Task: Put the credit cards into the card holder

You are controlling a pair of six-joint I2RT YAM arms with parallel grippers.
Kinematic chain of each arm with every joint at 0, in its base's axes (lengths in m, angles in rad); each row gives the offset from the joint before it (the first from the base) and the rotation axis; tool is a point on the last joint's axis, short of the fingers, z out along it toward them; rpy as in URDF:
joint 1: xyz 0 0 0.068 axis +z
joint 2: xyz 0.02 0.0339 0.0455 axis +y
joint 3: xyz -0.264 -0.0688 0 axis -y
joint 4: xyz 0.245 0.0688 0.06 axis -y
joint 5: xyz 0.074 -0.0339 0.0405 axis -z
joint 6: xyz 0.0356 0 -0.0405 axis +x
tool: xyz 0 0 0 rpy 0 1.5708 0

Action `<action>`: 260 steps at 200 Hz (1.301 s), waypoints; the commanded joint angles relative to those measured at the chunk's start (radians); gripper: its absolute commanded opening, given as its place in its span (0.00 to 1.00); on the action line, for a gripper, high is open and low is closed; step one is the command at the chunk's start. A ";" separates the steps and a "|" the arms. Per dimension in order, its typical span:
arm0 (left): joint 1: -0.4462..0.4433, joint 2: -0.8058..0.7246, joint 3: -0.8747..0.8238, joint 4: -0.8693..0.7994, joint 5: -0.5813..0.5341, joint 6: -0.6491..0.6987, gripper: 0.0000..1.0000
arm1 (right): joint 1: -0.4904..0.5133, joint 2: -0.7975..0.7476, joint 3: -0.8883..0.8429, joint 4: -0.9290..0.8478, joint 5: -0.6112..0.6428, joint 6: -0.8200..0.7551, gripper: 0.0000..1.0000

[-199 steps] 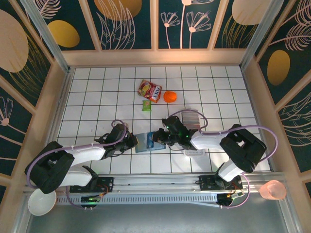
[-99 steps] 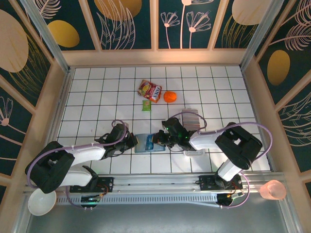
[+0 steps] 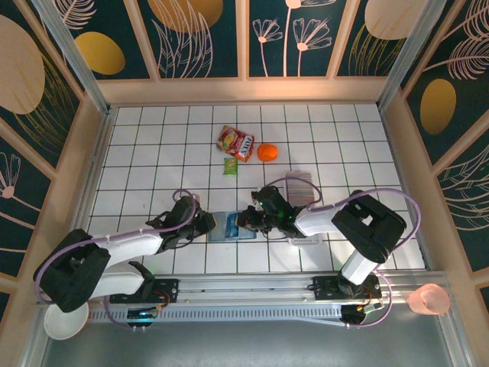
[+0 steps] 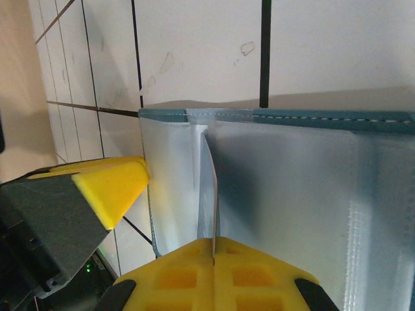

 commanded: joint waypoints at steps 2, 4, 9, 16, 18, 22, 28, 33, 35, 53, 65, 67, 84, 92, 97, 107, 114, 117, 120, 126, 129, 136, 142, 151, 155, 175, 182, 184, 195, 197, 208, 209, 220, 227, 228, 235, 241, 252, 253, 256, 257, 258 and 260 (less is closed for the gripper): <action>0.000 -0.038 -0.016 -0.088 -0.049 0.008 0.24 | 0.009 0.030 0.013 -0.039 -0.001 -0.019 0.00; -0.001 -0.040 -0.016 -0.090 -0.050 0.007 0.24 | 0.008 0.030 0.015 -0.041 -0.001 -0.022 0.00; -0.001 -0.045 -0.013 -0.098 -0.052 0.009 0.25 | 0.008 0.034 0.018 -0.047 0.000 -0.025 0.00; 0.000 -0.051 -0.012 -0.109 -0.060 0.009 0.26 | 0.009 0.040 0.019 -0.047 -0.003 -0.027 0.00; -0.001 -0.052 -0.012 -0.111 -0.062 0.009 0.26 | 0.009 0.042 0.019 -0.045 -0.005 -0.028 0.00; 0.000 -0.055 -0.013 -0.113 -0.065 0.009 0.26 | 0.009 0.044 0.017 -0.043 -0.007 -0.027 0.00; -0.001 -0.058 -0.018 -0.113 -0.066 0.009 0.26 | 0.009 0.047 0.015 -0.037 -0.009 -0.024 0.00; -0.001 -0.059 -0.020 -0.113 -0.067 0.011 0.26 | 0.009 0.048 0.013 -0.033 -0.011 -0.024 0.00; -0.001 -0.060 -0.021 -0.114 -0.067 0.011 0.25 | 0.009 0.047 0.013 -0.032 -0.011 -0.024 0.00; -0.001 -0.055 -0.033 -0.106 -0.061 0.011 0.22 | 0.012 0.051 0.014 -0.028 -0.016 -0.023 0.00; -0.001 -0.047 -0.042 -0.078 -0.036 0.011 0.22 | 0.015 0.051 0.016 -0.027 -0.014 -0.024 0.00; -0.001 -0.046 -0.042 -0.075 -0.032 0.012 0.21 | 0.016 0.051 0.016 -0.027 -0.014 -0.024 0.00; 0.000 -0.029 -0.039 -0.069 -0.013 0.021 0.20 | 0.020 0.057 0.017 -0.016 -0.020 -0.022 0.00; -0.001 -0.022 -0.040 -0.065 -0.008 0.024 0.19 | 0.021 0.062 0.019 -0.012 -0.024 -0.021 0.00; -0.001 -0.019 -0.041 -0.061 -0.003 0.024 0.19 | 0.021 0.065 0.020 -0.006 -0.027 -0.019 0.00; 0.000 -0.009 -0.045 -0.049 0.007 0.026 0.19 | 0.024 0.070 0.020 0.011 -0.036 -0.014 0.00; -0.001 0.000 -0.043 -0.049 0.012 0.028 0.18 | 0.025 0.073 0.022 0.022 -0.045 -0.013 0.00; -0.001 0.003 -0.043 -0.050 0.014 0.029 0.17 | 0.027 0.074 0.022 0.027 -0.049 -0.012 0.00; -0.001 0.007 -0.042 -0.051 0.014 0.029 0.16 | 0.026 0.074 0.020 0.035 -0.053 -0.011 0.00; -0.003 0.014 -0.040 -0.052 0.014 0.029 0.15 | 0.026 0.076 0.019 0.047 -0.059 -0.005 0.00; -0.003 0.018 -0.039 -0.052 0.013 0.029 0.15 | 0.026 0.076 0.019 0.052 -0.060 -0.002 0.00; -0.003 0.027 -0.040 -0.054 0.011 0.032 0.14 | 0.026 0.077 0.017 0.065 -0.065 0.001 0.00; -0.002 0.036 -0.037 -0.056 0.011 0.034 0.13 | 0.027 0.077 0.017 0.070 -0.069 0.001 0.00; -0.002 0.048 -0.035 -0.057 0.011 0.036 0.13 | 0.026 0.076 0.017 0.076 -0.072 0.000 0.00; -0.002 0.053 -0.037 -0.055 0.010 0.035 0.13 | 0.025 0.073 0.017 0.079 -0.073 0.001 0.00; -0.004 0.073 -0.039 -0.052 0.011 0.037 0.10 | 0.028 0.065 0.012 0.093 -0.086 -0.001 0.00; -0.005 0.079 -0.042 -0.051 0.010 0.038 0.10 | 0.028 0.061 0.011 0.094 -0.085 -0.001 0.00; -0.005 0.079 -0.042 -0.050 0.010 0.039 0.10 | 0.027 0.059 0.010 0.096 -0.084 -0.001 0.00; -0.005 0.085 -0.039 -0.060 0.003 0.044 0.10 | 0.029 0.055 0.006 0.099 -0.080 -0.001 0.00; -0.006 0.086 -0.039 -0.062 0.002 0.044 0.10 | 0.029 0.055 0.007 0.100 -0.080 -0.001 0.00; -0.006 0.089 -0.040 -0.065 -0.003 0.045 0.09 | 0.029 0.054 0.008 0.102 -0.079 -0.003 0.00; -0.006 0.089 -0.041 -0.064 -0.003 0.043 0.09 | 0.029 0.055 0.008 0.103 -0.079 -0.002 0.00; -0.006 0.088 -0.046 -0.058 -0.001 0.040 0.07 | 0.028 0.055 0.008 0.104 -0.079 0.002 0.00; -0.007 0.088 -0.048 -0.055 -0.001 0.037 0.07 | 0.029 0.054 0.009 0.103 -0.077 0.006 0.00; -0.006 0.087 -0.048 -0.054 -0.002 0.036 0.07 | 0.030 0.054 0.009 0.103 -0.075 0.006 0.00; -0.006 0.086 -0.050 -0.052 -0.003 0.036 0.07 | 0.030 0.052 0.008 0.101 -0.069 0.012 0.00; -0.007 0.084 -0.050 -0.053 -0.005 0.035 0.07 | 0.033 0.052 0.009 0.098 -0.061 0.016 0.00; -0.009 0.080 -0.048 -0.055 -0.006 0.037 0.07 | 0.037 0.054 0.008 0.093 -0.043 0.024 0.00; -0.009 0.080 -0.048 -0.056 -0.006 0.037 0.07 | 0.037 0.055 0.008 0.093 -0.042 0.024 0.00; -0.008 0.080 -0.048 -0.056 -0.006 0.036 0.07 | 0.038 0.057 0.009 0.095 -0.039 0.026 0.00; -0.008 0.080 -0.048 -0.056 -0.005 0.036 0.07 | 0.039 0.058 0.008 0.095 -0.037 0.026 0.00; -0.009 0.079 -0.048 -0.056 -0.006 0.037 0.07 | 0.039 0.057 0.010 0.094 -0.037 0.028 0.00; -0.009 0.078 -0.049 -0.056 -0.006 0.036 0.07 | 0.040 0.059 0.009 0.095 -0.035 0.030 0.00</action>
